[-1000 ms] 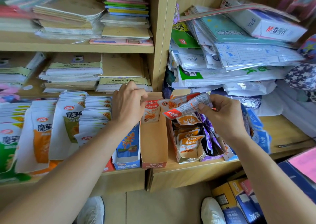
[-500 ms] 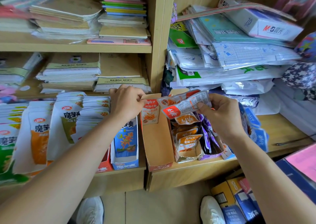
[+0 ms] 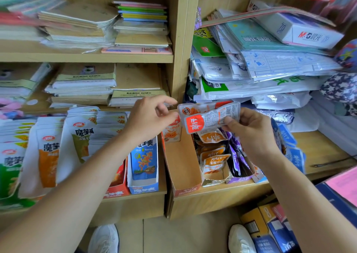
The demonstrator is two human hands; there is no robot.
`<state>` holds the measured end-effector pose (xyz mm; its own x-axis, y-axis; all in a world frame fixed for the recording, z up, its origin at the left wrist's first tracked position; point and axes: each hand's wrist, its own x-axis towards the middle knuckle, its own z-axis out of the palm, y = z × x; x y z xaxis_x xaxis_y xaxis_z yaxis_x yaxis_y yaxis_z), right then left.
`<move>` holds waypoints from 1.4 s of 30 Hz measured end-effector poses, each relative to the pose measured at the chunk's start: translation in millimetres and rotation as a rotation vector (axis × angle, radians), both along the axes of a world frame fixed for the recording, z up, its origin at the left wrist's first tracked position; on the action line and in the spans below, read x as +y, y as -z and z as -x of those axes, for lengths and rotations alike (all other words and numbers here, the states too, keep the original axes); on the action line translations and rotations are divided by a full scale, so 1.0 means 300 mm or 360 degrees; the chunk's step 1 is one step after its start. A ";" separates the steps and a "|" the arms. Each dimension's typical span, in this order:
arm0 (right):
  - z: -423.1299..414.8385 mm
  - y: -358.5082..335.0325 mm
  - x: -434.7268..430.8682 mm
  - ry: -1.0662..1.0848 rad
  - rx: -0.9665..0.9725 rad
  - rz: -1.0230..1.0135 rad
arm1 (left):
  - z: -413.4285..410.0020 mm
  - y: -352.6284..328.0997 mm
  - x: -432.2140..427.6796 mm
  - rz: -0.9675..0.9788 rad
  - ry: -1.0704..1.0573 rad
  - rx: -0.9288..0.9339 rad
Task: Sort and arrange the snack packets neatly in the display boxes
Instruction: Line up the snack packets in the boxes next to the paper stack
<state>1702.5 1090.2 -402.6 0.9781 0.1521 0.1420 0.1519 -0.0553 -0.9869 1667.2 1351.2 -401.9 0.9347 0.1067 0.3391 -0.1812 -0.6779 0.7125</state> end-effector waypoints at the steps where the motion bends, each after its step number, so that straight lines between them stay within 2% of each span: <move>1: 0.001 0.000 0.000 -0.0029 0.0061 -0.0076 | 0.020 -0.016 -0.012 0.0105 0.0102 0.0122; 3: 0.004 -0.003 0.004 -0.0111 0.0158 -0.0166 | 0.039 -0.029 -0.027 0.0318 0.0184 0.0245; 6: 0.012 -0.013 0.012 -0.0134 0.0228 -0.0258 | 0.037 -0.033 -0.015 0.0657 0.0089 0.0244; 12: -0.012 -0.043 -0.014 0.0344 0.0383 -0.0734 | 0.025 -0.065 0.029 0.1260 -0.0141 0.0147; 16: -0.020 -0.028 -0.007 0.0444 0.0575 -0.0969 | 0.024 -0.048 0.021 0.1139 -0.0195 0.0018; 19: -0.015 -0.029 0.008 0.0380 0.0676 -0.1130 | 0.020 -0.048 0.014 0.1162 -0.0188 -0.0026; 24: 0.033 -0.029 0.050 0.0040 0.0802 -0.1215 | 0.013 -0.042 -0.018 0.1557 0.0028 0.0115; 29: 0.079 -0.028 0.104 -0.0017 0.0799 -0.1331 | 0.033 -0.046 -0.093 0.1859 0.0130 0.0211; 31: 0.087 -0.028 0.111 0.0016 0.0755 -0.1368 | 0.046 -0.033 -0.123 0.1671 0.0048 0.0029; 34: 0.102 -0.024 0.126 0.0104 0.0621 -0.1251 | 0.067 -0.007 -0.147 0.0955 0.0043 -0.0357; 36: 0.118 -0.018 0.143 0.0049 0.0545 -0.1159 | 0.076 0.012 -0.163 0.0486 0.0215 -0.0498; 38: 0.131 -0.017 0.152 -0.0163 0.0522 -0.1146 | 0.077 0.041 -0.180 0.0106 0.0407 -0.0447; 40: 0.140 -0.028 0.151 -0.0332 0.0567 -0.1152 | 0.078 0.062 -0.188 -0.0189 0.0432 -0.0389; 42: 0.143 -0.031 0.147 -0.0328 0.0561 -0.1126 | 0.075 0.063 -0.180 -0.0174 0.0443 -0.0339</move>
<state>1659.7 1134.4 -393.3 0.9453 0.3237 -0.0392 -0.2352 0.5937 -0.7696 1644.6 1297.1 -420.6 0.8299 -0.1893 0.5248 -0.5059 -0.6518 0.5649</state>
